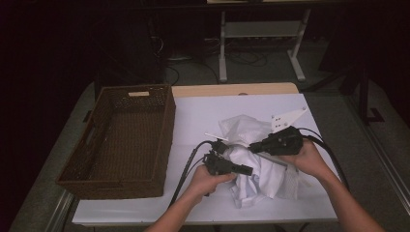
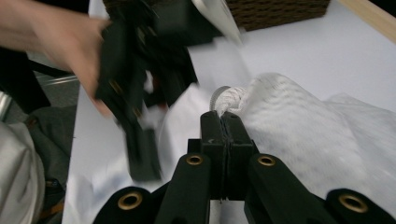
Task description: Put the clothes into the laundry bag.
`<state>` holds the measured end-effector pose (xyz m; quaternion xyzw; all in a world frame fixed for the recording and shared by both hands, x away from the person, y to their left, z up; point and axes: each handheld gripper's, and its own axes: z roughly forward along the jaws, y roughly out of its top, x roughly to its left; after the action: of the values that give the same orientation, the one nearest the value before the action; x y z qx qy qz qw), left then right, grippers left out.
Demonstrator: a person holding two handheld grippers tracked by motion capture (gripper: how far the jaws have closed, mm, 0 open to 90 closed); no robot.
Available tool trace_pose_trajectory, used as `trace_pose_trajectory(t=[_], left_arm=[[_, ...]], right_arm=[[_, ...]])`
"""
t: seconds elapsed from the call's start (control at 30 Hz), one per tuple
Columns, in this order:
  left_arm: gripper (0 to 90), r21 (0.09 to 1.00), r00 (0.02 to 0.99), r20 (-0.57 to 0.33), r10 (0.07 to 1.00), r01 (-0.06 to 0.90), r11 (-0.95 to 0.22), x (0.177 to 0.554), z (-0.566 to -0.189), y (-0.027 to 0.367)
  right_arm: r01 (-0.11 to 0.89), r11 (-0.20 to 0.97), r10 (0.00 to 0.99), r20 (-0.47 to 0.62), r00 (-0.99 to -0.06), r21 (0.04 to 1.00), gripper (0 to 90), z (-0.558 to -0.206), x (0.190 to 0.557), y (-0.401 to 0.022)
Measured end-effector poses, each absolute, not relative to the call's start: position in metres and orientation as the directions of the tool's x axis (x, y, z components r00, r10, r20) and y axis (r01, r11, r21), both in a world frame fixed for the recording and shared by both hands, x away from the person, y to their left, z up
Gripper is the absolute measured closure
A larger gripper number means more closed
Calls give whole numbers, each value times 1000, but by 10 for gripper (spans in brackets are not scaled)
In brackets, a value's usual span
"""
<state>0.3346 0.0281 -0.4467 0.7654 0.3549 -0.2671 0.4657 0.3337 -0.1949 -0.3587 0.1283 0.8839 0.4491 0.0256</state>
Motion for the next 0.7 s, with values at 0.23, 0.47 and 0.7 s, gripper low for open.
trace_pose_trajectory(t=[0.23,0.47,0.7], left_arm=[[844,601,641,-712,287,768,-221,329,-431,31],[849,666,659,-690,301,740,-94,320,-410,42],[841,625,569,-663,487,778,-60,355,-439,37]], right_arm=[[183,561,224,64,-972,807,885,-354,330,-193],[123,538,157,44,-987,834,886,-341,310,-191],[164,578,221,40,-974,799,886,-348,318,-199]])
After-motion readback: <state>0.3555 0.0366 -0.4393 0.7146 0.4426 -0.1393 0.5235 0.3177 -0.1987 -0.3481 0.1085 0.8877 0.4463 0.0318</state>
